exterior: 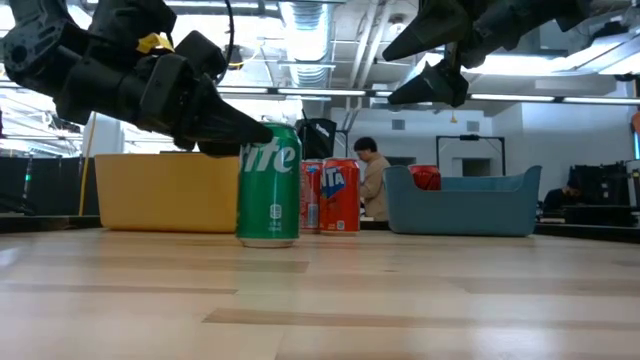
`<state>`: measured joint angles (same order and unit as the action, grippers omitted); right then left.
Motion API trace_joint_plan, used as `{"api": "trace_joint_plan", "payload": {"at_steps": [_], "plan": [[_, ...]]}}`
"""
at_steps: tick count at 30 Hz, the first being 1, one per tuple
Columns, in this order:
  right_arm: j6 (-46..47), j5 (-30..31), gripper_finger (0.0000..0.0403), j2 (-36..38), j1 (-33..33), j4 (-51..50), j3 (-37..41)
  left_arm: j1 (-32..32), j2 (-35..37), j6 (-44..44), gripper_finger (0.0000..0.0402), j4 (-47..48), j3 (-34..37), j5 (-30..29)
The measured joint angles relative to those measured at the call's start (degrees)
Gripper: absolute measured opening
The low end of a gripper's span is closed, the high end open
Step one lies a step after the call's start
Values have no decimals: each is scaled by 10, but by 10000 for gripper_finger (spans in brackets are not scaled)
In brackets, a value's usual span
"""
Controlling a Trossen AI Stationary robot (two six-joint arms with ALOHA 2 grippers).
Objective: Sort soda cans
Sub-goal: Put the green soda can into the yellow bin
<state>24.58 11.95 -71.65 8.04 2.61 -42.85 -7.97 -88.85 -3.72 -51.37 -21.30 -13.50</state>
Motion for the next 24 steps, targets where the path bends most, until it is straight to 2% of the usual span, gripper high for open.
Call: {"api": "trace_joint_plan", "payload": {"at_steps": [5, 10, 15, 19, 24], "plan": [[0, 0, 376, 0, 0, 0, 0, -1, 18, 1, 288, -9, 0, -1], [0, 0, 376, 0, 0, 0, 0, 0, 73, 13, 288, 25, 4, -13], [0, 0, 376, 0, 0, -1, 0, 15, 159, 0, 288, 86, 3, -20], [0, 1, 376, 0, 0, -1, 0, 30, 238, 13, 288, 151, 3, -62], [0, 1, 376, 0, 0, -1, 0, 77, 335, 15, 288, 231, 2, -82]]}}
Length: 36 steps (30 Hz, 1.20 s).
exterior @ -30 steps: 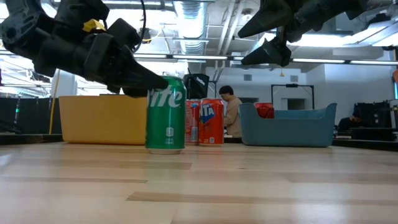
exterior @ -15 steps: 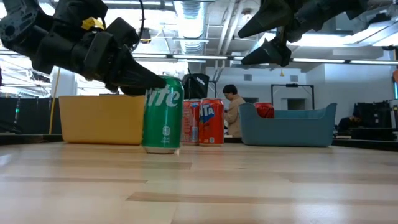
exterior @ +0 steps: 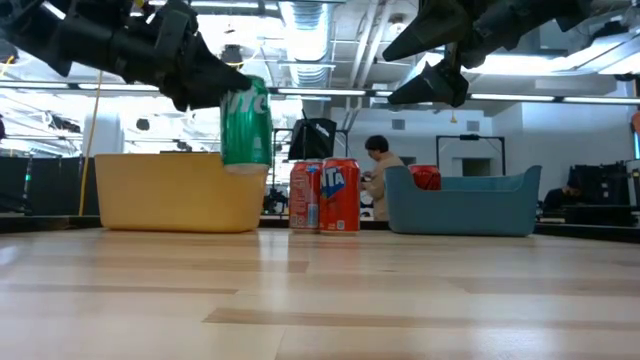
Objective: Sort soda cans
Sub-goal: Put the green soda can into the yellow bin
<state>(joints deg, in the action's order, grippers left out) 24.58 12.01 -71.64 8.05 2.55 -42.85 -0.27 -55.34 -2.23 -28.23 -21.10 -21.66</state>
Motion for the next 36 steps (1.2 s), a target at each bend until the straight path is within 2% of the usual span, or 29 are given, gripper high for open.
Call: {"api": "trace_joint_plan", "payload": {"at_steps": [7, 14, 20, 28, 36], "plan": [[0, 0, 376, 0, -1, 0, 0, 61, 94, 14, 289, 38, 0, 4], [-1, 0, 376, 0, -5, 0, 0, 101, 142, 41, 291, 62, -1, -1], [-1, 0, 376, 0, -7, -1, 0, 138, 145, 47, 292, 104, -1, -15], [-1, 0, 376, 0, -7, -4, 0, 176, 145, 74, 292, 106, -2, -33], [-1, 0, 376, 0, -7, -4, 0, 195, 123, 39, 292, 154, -2, -23]]}}
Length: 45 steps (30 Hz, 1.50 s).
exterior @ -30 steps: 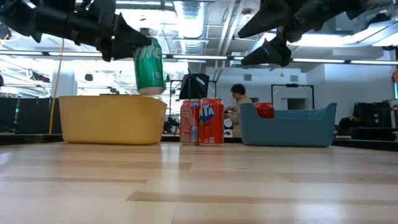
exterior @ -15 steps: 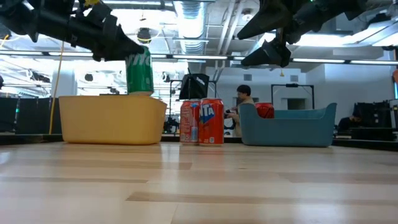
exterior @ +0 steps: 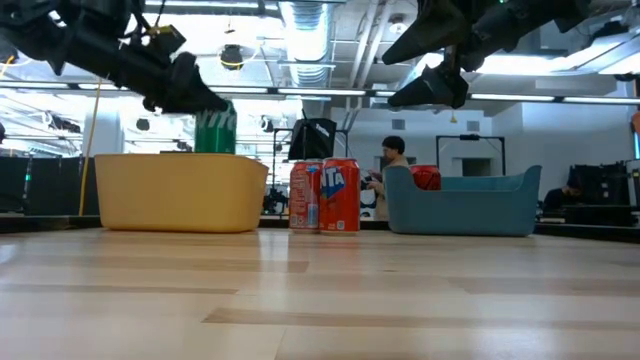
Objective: Sort soda cans
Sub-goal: Put the green soda can into the yellow bin
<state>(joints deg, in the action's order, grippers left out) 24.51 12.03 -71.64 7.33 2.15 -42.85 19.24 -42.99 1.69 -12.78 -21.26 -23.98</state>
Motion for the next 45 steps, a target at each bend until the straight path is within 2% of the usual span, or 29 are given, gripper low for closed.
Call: {"api": "trace_joint_plan", "payload": {"at_steps": [16, 27, 45], "plan": [[0, 0, 376, 0, 0, -1, 0, 0, -127, -90, 293, -27, 0, -23], [0, 0, 376, 0, 0, -6, 0, 0, -202, -107, 293, -79, 0, -25], [6, 0, 376, 0, 0, -15, 0, 0, -191, -122, 293, -23, -1, -18]]}}
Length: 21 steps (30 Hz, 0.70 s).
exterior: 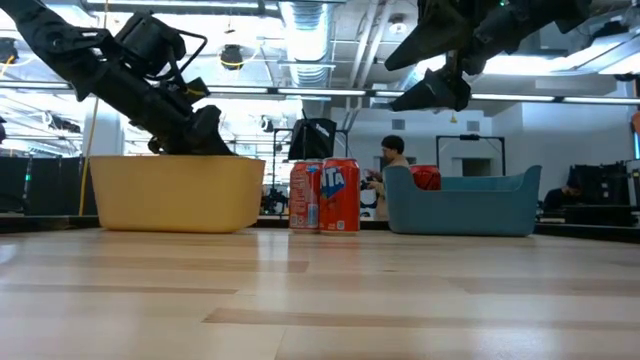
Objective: Sort soda cans
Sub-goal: Put the green soda can into the yellow bin
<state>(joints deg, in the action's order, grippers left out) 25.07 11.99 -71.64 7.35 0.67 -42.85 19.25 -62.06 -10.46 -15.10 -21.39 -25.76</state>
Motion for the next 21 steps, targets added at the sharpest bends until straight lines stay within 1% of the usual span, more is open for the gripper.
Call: {"api": "trace_joint_plan", "payload": {"at_steps": [5, 8, 15, 21], "plan": [[0, 0, 376, 0, 0, 2, 0, 0, 7, 10, 293, -4, 1, 3], [0, 0, 376, 0, 0, 2, 0, 5, 23, 22, 295, -6, 1, 4], [0, 0, 376, 0, 0, 2, 0, 18, 61, 26, 325, 17, 2, 5], [0, 0, 376, 0, 0, 2, 0, 19, 64, 14, 330, 47, 2, 14]]}}
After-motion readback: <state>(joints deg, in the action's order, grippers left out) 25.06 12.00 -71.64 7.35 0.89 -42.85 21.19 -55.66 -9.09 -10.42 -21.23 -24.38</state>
